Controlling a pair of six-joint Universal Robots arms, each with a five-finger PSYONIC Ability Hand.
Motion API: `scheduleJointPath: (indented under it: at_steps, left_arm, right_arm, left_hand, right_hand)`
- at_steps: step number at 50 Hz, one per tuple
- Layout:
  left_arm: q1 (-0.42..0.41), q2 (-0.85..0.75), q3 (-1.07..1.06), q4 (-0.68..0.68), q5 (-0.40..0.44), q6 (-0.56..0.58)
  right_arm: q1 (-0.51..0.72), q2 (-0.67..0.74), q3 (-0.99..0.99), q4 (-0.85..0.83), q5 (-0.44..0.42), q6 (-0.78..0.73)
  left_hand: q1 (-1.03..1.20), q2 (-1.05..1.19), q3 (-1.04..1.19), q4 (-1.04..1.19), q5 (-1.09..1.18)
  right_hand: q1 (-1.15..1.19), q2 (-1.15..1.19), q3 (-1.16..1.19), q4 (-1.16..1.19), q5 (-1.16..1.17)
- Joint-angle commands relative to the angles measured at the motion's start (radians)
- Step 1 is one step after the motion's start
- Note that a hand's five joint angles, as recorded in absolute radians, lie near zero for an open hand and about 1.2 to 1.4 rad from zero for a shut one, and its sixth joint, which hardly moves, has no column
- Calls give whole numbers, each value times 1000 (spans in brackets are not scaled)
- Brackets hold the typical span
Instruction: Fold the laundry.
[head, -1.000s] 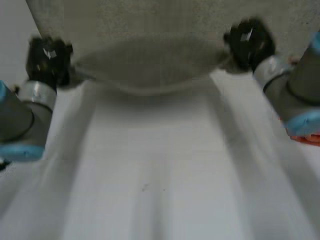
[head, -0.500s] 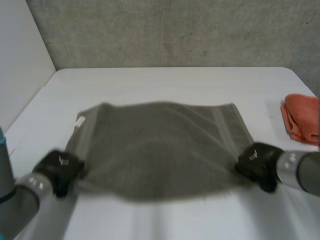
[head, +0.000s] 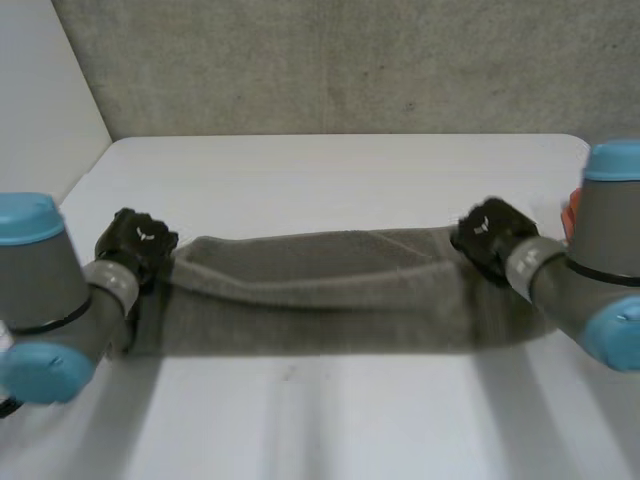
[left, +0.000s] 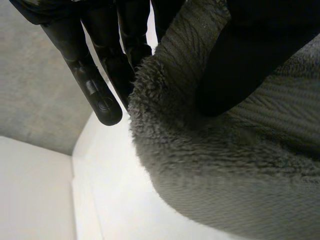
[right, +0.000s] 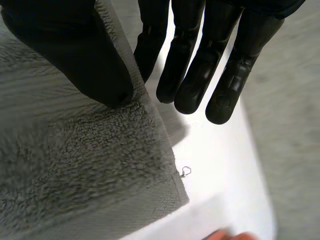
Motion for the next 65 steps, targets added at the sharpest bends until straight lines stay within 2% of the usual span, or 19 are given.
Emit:
scheduleJointPath:
  at_steps: [1,11,13,14,15,16,21,25,29,33,37,41,46,48,52,56,65]
  left_arm:
    - [0,-209,230,80,-88,-3]
    - [0,-350,363,232,-76,2]
    - [-1,-361,359,261,-68,4]
    - [-1,-364,356,272,-62,4]
    - [-4,-364,345,284,-53,8]
    - [-6,-364,340,290,-49,11]
    - [-24,-340,303,289,-56,4]
    - [-18,-218,227,278,-51,-4]
    - [-4,-75,129,247,-34,-29]
    - [11,43,47,191,39,-96]
    - [66,135,-17,90,131,-186]
    - [155,162,-80,-30,211,-257]
    - [181,156,-124,-46,222,-260]
    - [191,151,-134,-41,221,-260]
    - [206,125,-146,-26,216,-266]
    - [198,99,-146,-4,211,-268]
    - [191,116,-160,14,210,-274]
  right_arm:
    - [26,187,-214,-191,25,-4]
    - [53,436,-481,-231,34,-8]
    - [53,460,-509,-235,38,-4]
    - [54,476,-529,-242,51,-6]
    - [54,482,-538,-242,60,-7]
    - [54,486,-544,-242,68,-6]
    - [63,457,-532,-234,107,19]
    - [62,349,-463,-225,112,109]
    - [53,183,-346,-222,98,210]
    - [54,34,-212,-206,53,295]
    - [31,-26,-118,-127,-1,319]
    - [-22,-37,-46,-23,-40,336]
    - [-82,-37,20,51,-98,368]
    - [-121,-35,54,50,-138,384]
    - [-171,-20,92,19,-202,413]
    - [-196,32,105,-48,-236,431]
    - [-202,124,82,-117,-238,417]
  left_hand:
    - [232,196,202,194,256]
    - [232,196,202,194,256]
    - [-36,-72,-66,-74,-12]
    - [-255,-291,-285,-293,-231]
    - [-760,-796,-790,-798,-736]
    - [-922,-958,-952,-960,-898]
    - [-989,-1024,-1019,-1026,-964]
    - [-989,-1025,-1020,-1027,-965]
    - [-989,-1025,-1020,-1027,-965]
    - [-989,-1025,-1020,-1027,-965]
    - [-989,-1025,-1020,-1027,-965]
    - [-977,-1013,-1007,-1015,-953]
    - [-962,-998,-992,-1000,-938]
    - [-959,-995,-989,-997,-935]
    - [-948,-983,-978,-985,-923]
    - [-945,-980,-975,-982,-920]
    - [-945,-980,-975,-982,-920]
  right_hand:
    - [404,220,216,208,222]
    - [404,220,216,208,222]
    - [404,220,216,208,222]
    - [-71,-255,-260,-267,-254]
    - [-558,-743,-747,-755,-741]
    - [-817,-1001,-1006,-1013,-1000]
    - [-817,-1001,-1006,-1013,-1000]
    - [-817,-1001,-1006,-1013,-1000]
    - [-817,-1001,-1006,-1013,-1000]
    - [-817,-1001,-1006,-1013,-1000]
    - [-817,-1001,-1006,-1013,-1000]
    - [-817,-1001,-1006,-1013,-1000]
    - [-817,-1001,-1006,-1013,-1000]
    - [-810,-995,-999,-1007,-993]
    - [-634,-819,-823,-831,-817]
    - [-525,-709,-714,-721,-708]
    - [-367,-551,-555,-563,-549]
